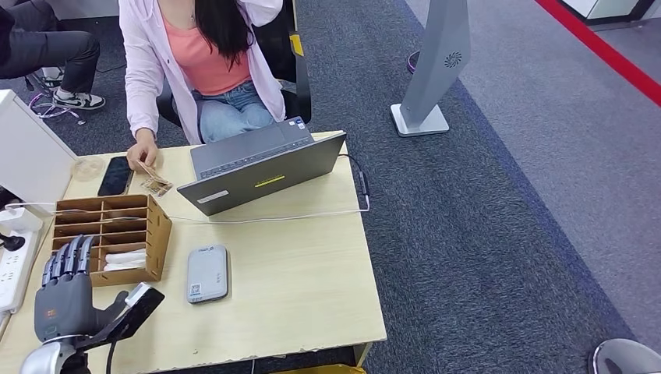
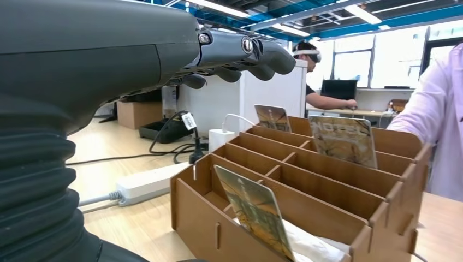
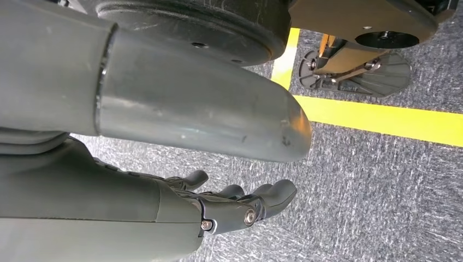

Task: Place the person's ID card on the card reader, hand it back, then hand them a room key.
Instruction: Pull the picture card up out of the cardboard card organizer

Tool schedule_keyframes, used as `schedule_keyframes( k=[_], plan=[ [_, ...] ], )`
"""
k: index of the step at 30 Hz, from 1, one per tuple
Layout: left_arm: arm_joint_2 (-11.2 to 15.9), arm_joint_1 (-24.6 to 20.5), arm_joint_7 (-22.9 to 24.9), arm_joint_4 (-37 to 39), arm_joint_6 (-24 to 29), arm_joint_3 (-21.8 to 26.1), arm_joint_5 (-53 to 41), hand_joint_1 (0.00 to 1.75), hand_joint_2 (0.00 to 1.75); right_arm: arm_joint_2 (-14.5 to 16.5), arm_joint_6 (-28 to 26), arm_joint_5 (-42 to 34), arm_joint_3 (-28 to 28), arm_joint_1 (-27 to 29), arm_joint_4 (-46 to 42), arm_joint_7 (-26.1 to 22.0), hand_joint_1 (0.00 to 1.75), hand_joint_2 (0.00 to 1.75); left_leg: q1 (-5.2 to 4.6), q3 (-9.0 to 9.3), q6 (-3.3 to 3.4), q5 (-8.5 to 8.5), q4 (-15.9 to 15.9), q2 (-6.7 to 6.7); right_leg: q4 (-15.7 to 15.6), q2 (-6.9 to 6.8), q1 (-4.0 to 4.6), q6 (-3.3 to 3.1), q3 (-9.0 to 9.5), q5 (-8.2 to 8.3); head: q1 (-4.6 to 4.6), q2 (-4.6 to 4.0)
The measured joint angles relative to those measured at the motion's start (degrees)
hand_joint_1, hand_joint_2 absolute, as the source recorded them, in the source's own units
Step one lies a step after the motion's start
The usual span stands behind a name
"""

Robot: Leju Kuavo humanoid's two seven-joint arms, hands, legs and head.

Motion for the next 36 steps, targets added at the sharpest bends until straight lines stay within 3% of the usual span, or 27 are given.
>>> schedule_keyframes(
  k=[18,36],
  plan=[
    [0.01,-2.05,1.2,5.03,-0.42,3.38,-1.81,0.0,1.75,0.0,0.87,1.8,0.02,-0.03,0.0,0.11,0.0,0.0,0.0,0.0,0.0,0.0,0.0,-0.01,0.0,-0.01,0.0,0.0,0.0,0.0,-0.01,0.0],
    [-0.36,-2.34,1.2,6.43,-0.67,3.67,-2.29,0.0,1.75,0.0,0.9,1.97,0.02,-0.02,0.0,0.04,0.0,0.0,0.0,0.0,0.0,0.0,0.0,-0.01,0.0,-0.01,0.0,0.0,0.0,0.0,0.0,0.0]
  ],
)
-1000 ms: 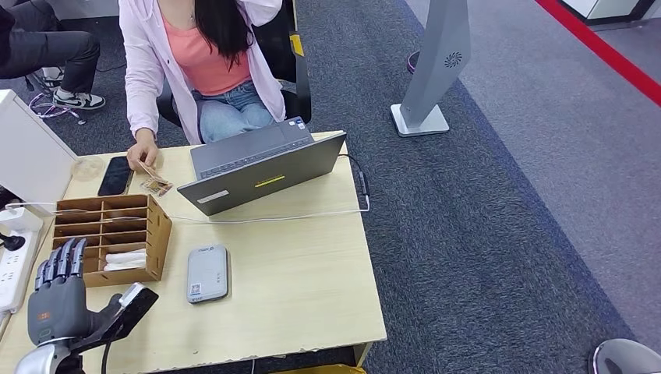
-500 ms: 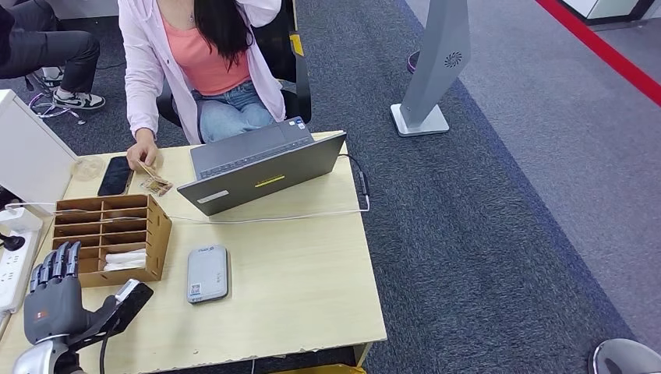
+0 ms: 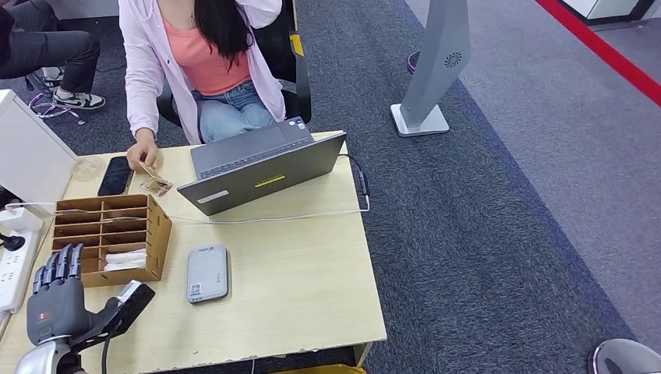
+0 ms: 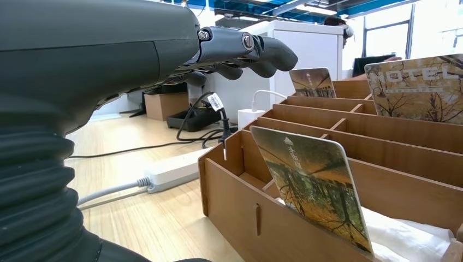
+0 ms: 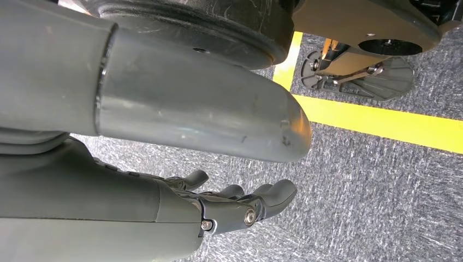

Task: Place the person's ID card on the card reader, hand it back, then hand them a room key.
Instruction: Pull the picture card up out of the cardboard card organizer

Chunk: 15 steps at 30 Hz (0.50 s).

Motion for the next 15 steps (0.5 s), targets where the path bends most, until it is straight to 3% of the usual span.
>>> schedule_keyframes(
  k=[15],
  plan=[
    [-0.1,0.0,0.0,0.0,-0.09,0.01,-0.04,0.0,1.75,0.0,0.05,0.01,0.0,0.0,0.0,-0.02,0.0,0.0,0.0,0.0,0.0,0.0,0.0,0.0,0.0,0.0,0.0,0.0,0.0,0.0,0.0,0.0]
  ],
)
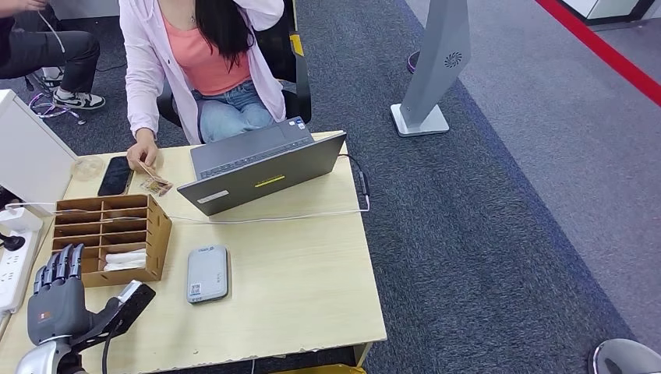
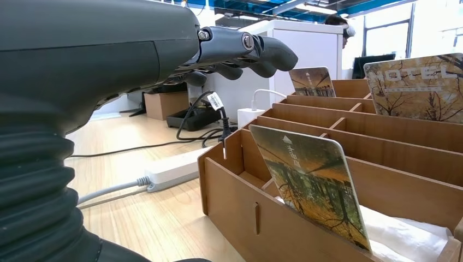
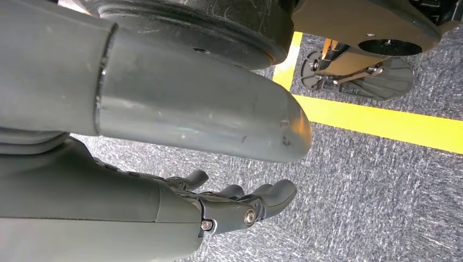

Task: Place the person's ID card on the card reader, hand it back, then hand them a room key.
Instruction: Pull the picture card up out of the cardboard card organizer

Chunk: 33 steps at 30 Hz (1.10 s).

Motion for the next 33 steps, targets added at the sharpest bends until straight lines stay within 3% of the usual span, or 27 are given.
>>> schedule_keyframes(
  k=[30,33],
  plan=[
    [-1.38,-5.35,0.99,3.48,-1.57,-0.03,-1.97,0.0,1.75,0.02,0.9,1.79,-0.02,-0.05,-0.02,-0.45,0.0,0.0,0.0,0.0,0.0,0.0,0.01,0.01,0.0,0.01,0.0,0.0,-0.02,0.0,-0.01,0.0],
    [-1.38,-5.47,1.0,3.79,-1.56,-0.03,-1.96,1.31,1.75,0.02,0.9,1.84,-0.02,-0.05,-0.02,-0.45,0.0,0.0,0.0,0.01,0.0,0.0,0.01,0.01,0.0,0.01,0.0,0.0,-0.02,0.0,0.0,0.0]
  ],
)
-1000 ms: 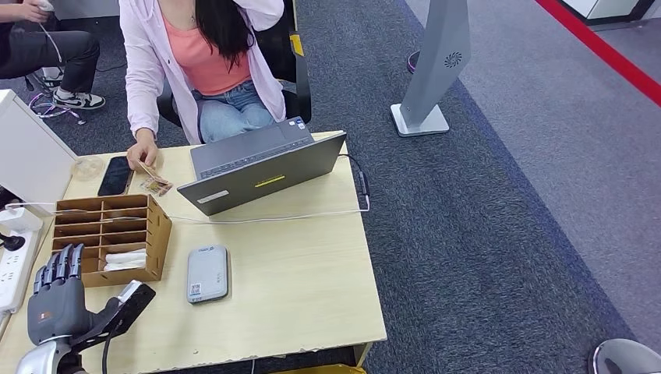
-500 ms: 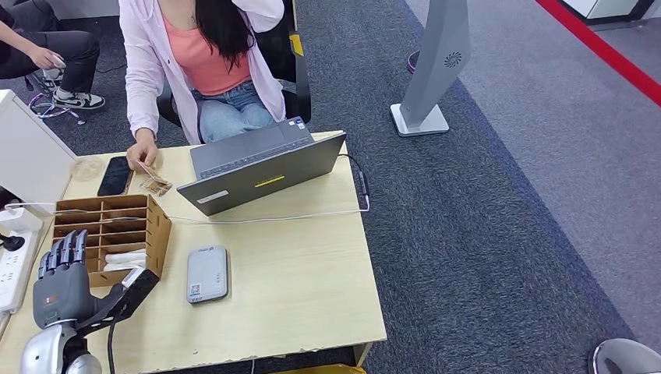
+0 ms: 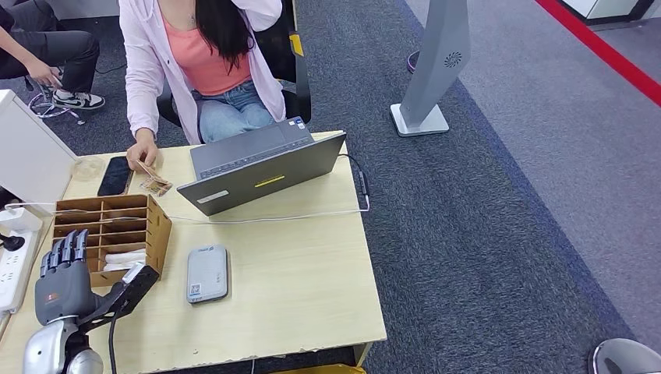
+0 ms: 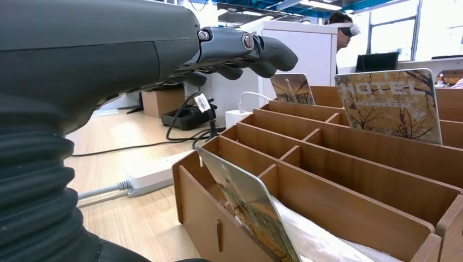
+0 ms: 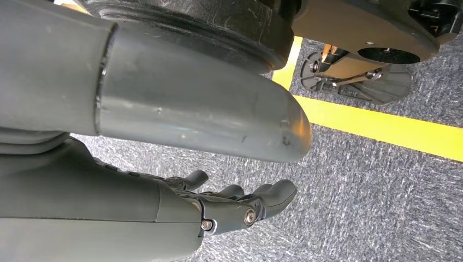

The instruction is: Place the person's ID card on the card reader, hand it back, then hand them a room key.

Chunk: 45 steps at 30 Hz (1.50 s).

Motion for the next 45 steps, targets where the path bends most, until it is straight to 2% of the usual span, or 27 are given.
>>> schedule_keyframes(
  k=[1,26,45],
  plan=[
    [0.0,-0.02,0.0,0.07,0.02,0.0,0.04,1.75,1.75,0.01,0.0,0.01,0.0,0.0,0.0,0.0,0.0,0.0,0.0,0.0,0.0,0.0,0.0,0.0,0.0,0.0,0.0,0.0,0.0,0.0,0.0,0.0],
    [0.01,0.0,-2.16,0.68,0.66,0.0,2.82,1.75,1.75,0.01,0.07,0.52,-0.03,0.0,-0.01,-0.16,0.0,0.0,0.0,-0.01,0.0,0.0,0.0,-0.01,0.0,-0.01,0.0,0.0,0.01,0.0,0.0,0.0],
    [0.1,-0.04,-4.23,0.61,3.63,0.0,3.24,1.75,1.75,0.01,0.13,1.11,-0.31,0.0,-0.02,-0.78,0.0,0.0,0.0,0.0,0.0,0.0,0.0,0.0,0.0,0.0,0.0,0.0,0.0,0.0,0.0,0.0]
  ],
)
